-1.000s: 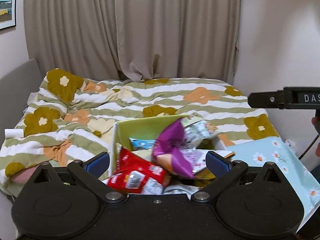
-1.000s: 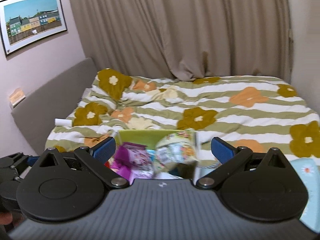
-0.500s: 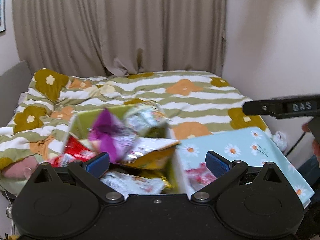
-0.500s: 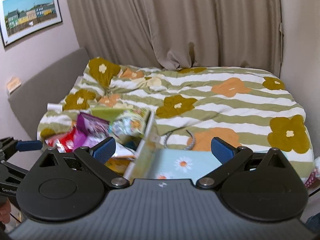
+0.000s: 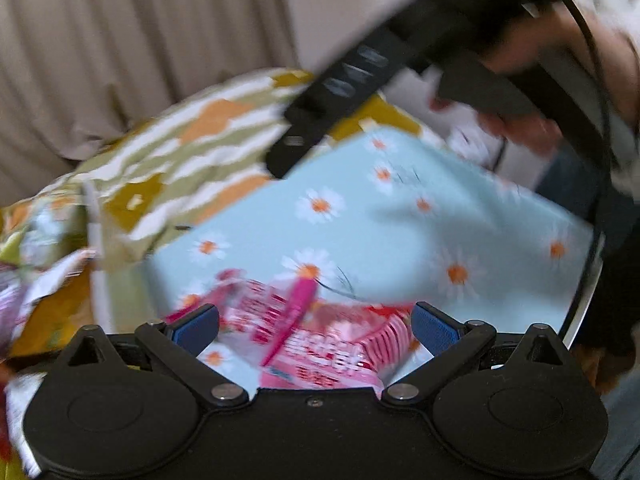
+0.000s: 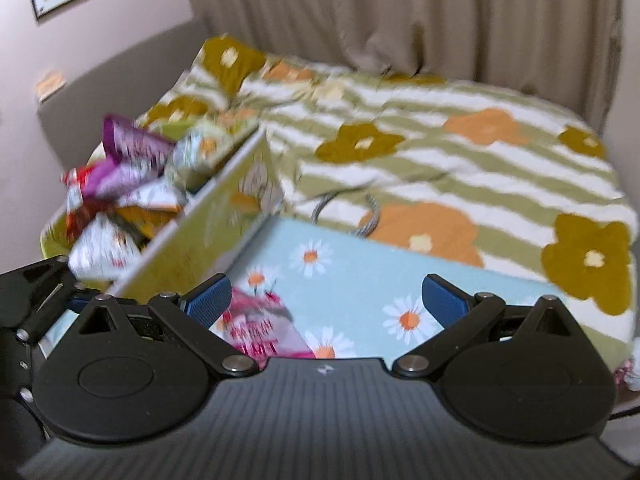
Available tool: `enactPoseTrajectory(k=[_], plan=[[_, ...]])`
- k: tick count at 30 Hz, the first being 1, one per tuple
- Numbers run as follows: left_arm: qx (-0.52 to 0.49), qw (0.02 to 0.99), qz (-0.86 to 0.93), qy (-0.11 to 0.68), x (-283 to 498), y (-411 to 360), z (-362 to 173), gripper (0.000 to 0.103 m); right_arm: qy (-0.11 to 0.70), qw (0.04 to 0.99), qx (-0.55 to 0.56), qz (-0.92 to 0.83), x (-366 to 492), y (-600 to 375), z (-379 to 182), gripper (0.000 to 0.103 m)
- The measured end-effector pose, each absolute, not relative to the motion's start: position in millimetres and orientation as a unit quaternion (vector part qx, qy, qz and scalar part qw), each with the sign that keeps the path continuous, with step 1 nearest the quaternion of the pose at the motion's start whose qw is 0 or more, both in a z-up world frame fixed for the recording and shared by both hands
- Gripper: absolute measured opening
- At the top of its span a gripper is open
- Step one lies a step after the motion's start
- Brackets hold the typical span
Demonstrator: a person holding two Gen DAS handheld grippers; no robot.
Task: Organize snacks
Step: 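Move both grippers back from the box to the pink packets, then grasp the pink striped packet with the left gripper while the right grasps the pink-white packet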
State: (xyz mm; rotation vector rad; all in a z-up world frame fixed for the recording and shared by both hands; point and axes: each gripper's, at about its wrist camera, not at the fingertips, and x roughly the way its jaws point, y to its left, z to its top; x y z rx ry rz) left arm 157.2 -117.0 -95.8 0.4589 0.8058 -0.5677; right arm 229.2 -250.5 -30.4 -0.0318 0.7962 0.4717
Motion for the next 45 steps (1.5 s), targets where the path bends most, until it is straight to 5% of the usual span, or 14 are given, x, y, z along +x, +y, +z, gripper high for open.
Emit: enactPoseTrajectory(k=[16, 23, 45], plan=[[0.203, 0.828, -0.267, 0.45, 186, -139, -173, 0.092, 0.446, 0.842, -0.012, 0.302, 262, -237, -105, 0.103], [0.182, 0.837, -0.258, 0.448, 183, -129, -175, 0.082, 0.455, 0.832, -0.015, 0.317, 270, -225, -113, 0.103], [0.084, 0.869, -0.116, 0.473, 146, -75, -166, 0.078, 0.443, 0.82, -0.036, 0.361, 275, -156, -141, 0.103]])
